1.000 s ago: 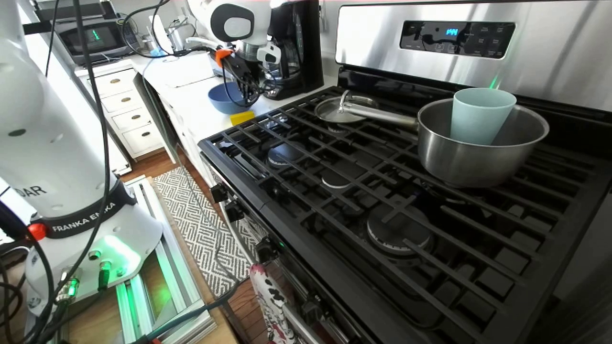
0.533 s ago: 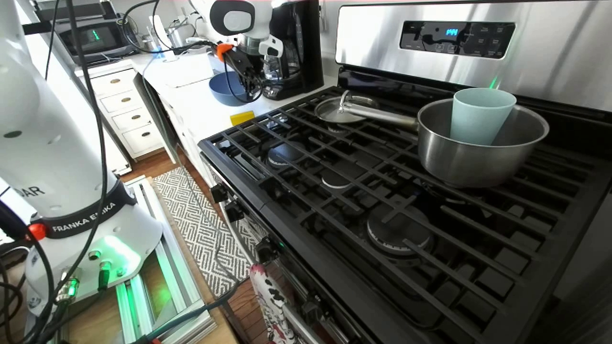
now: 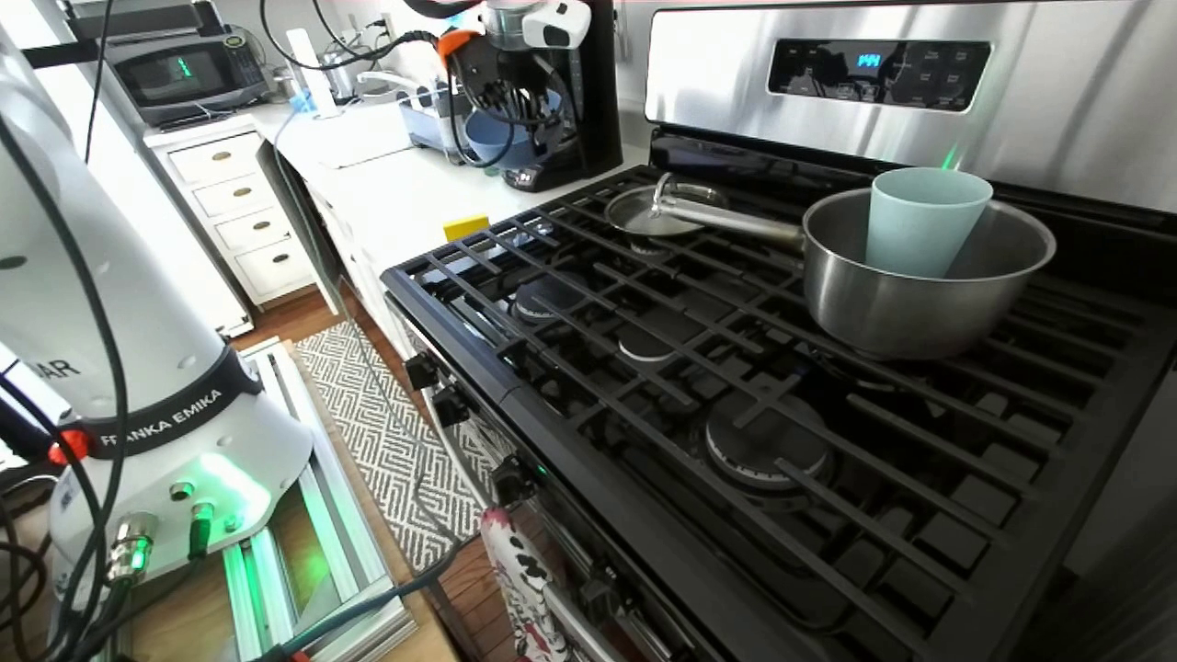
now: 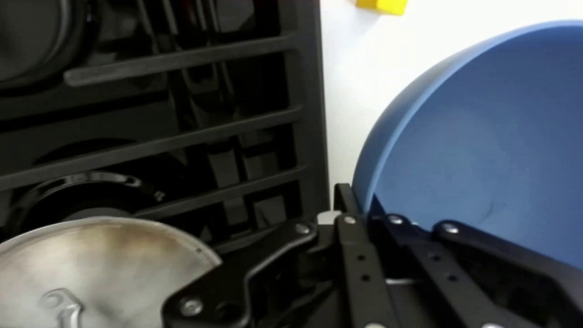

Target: Put the blue bowl on the stove between the lid and the pot

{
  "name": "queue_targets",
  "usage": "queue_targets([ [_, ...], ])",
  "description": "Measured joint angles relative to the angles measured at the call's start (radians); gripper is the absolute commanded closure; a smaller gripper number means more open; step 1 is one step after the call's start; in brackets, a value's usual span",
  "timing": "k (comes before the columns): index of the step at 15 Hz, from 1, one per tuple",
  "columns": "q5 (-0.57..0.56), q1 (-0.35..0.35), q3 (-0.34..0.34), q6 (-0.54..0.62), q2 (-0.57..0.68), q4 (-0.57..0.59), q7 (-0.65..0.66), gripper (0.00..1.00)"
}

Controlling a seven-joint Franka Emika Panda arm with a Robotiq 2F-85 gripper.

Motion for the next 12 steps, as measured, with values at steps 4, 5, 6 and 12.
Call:
queue_targets([
  [4, 0.0, 0.001, -0.017, 0.022, -0.061, -0.053, 0.034, 0.99],
  [5, -0.001, 0.002, -0.019, 0.022, -0.058, -0.052, 0.036, 0.99],
  [6, -0.007, 0.001, -0.026, 0.032, -0.052, -0.05, 0.058, 0.99],
  [12, -0.052, -0.067, -0.152, 0.113, 0.042, 0.077, 0.213, 0.99],
])
